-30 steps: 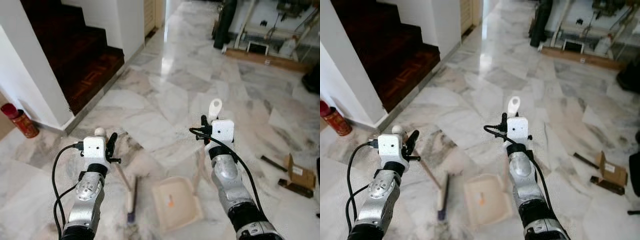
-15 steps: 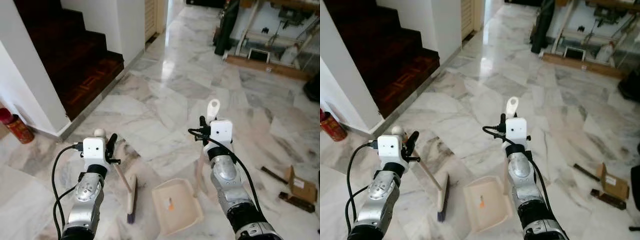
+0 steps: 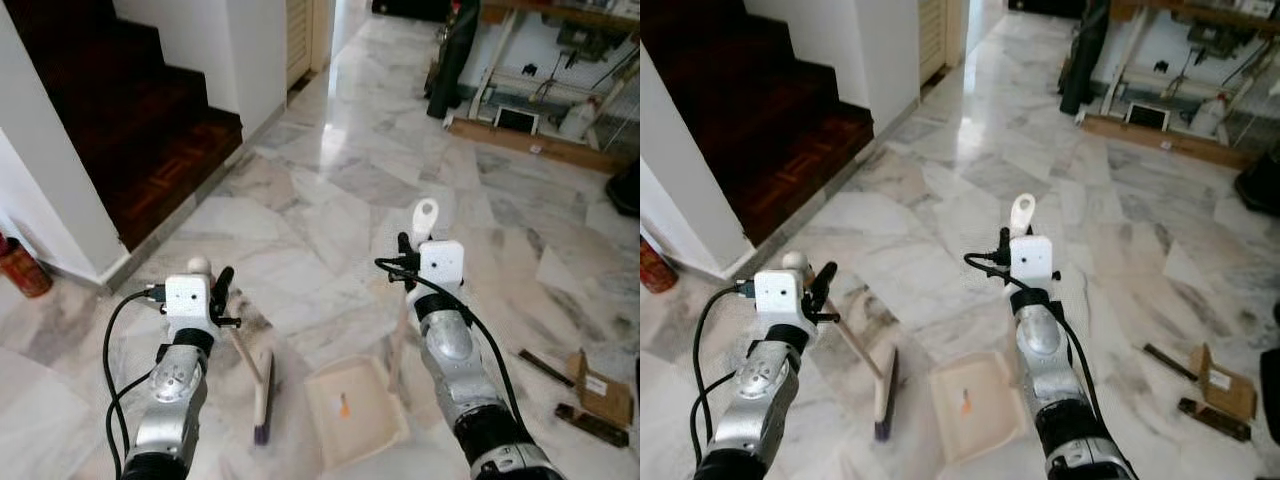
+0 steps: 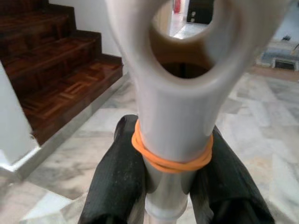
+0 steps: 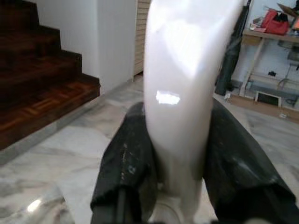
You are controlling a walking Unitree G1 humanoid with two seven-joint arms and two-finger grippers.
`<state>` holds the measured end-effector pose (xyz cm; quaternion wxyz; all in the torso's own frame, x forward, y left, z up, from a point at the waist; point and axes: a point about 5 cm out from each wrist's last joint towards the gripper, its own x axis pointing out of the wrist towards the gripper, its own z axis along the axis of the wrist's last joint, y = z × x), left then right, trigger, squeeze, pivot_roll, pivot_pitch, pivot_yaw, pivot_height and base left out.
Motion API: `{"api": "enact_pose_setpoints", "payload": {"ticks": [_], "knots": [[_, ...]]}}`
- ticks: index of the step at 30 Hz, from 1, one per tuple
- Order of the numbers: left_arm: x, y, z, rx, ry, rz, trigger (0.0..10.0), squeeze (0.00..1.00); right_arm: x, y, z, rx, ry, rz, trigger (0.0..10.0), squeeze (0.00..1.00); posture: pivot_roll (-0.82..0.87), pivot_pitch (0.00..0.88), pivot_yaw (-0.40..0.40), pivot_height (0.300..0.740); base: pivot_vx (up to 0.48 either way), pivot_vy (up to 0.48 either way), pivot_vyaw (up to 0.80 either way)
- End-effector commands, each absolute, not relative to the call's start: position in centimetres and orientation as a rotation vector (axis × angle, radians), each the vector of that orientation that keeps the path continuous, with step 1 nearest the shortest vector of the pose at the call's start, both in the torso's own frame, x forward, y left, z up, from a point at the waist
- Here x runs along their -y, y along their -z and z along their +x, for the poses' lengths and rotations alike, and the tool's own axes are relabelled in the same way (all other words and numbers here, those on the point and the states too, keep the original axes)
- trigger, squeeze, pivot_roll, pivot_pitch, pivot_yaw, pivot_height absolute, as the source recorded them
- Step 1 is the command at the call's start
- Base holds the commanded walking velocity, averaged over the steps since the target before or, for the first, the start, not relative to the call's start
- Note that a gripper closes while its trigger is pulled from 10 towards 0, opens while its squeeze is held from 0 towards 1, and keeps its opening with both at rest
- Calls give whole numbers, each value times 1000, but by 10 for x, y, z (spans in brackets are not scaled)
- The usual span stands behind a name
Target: Sweep floor
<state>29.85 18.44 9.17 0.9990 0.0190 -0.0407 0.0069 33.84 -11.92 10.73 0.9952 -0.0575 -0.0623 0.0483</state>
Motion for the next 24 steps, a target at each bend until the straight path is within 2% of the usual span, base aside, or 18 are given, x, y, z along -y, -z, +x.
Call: {"api": "enact_pose_setpoints", "payload": {"ticks": [1, 24], "knots": [[-178, -103, 303, 133, 2, 49, 10000, 0, 124, -117, 341, 164, -77, -86, 10000, 0, 43, 74, -24, 740, 315, 0, 0], [-179, -104, 304, 132, 1, 46, 10000, 0, 122, -118, 342, 165, -91, -83, 10000, 0, 40, 92, -24, 740, 313, 0, 0]]}}
